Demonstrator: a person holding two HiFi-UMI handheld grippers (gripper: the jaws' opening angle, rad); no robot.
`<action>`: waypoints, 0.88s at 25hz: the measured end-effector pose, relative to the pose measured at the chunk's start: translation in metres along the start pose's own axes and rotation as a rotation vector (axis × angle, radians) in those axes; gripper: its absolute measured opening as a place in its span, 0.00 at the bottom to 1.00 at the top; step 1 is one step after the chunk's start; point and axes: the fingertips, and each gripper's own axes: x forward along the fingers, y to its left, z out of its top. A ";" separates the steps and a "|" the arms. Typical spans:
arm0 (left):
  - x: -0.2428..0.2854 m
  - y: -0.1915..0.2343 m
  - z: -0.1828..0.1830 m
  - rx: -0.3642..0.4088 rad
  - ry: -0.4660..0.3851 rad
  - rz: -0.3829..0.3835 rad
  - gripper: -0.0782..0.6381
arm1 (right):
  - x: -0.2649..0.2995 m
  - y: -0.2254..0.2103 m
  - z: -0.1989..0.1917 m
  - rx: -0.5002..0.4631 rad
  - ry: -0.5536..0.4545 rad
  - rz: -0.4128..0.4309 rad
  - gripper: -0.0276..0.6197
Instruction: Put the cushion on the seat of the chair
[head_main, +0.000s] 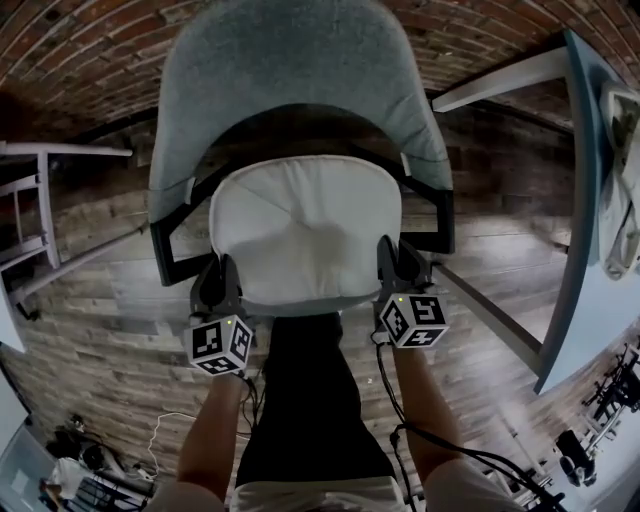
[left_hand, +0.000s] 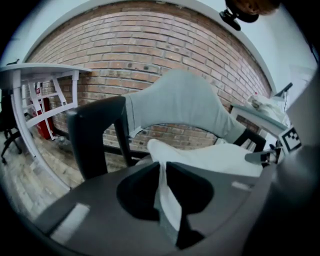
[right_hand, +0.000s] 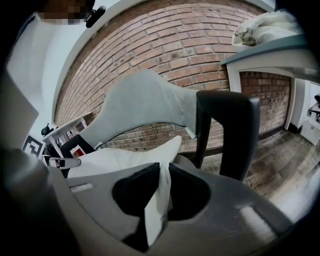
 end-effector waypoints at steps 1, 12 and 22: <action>0.001 0.002 -0.004 -0.002 0.004 0.005 0.16 | 0.001 -0.002 -0.003 0.002 0.003 -0.003 0.11; 0.021 0.025 -0.042 0.033 0.057 0.070 0.16 | 0.020 -0.034 -0.037 -0.017 0.041 -0.053 0.11; 0.039 0.037 -0.066 0.040 0.098 0.099 0.16 | 0.035 -0.046 -0.061 -0.036 0.072 -0.088 0.11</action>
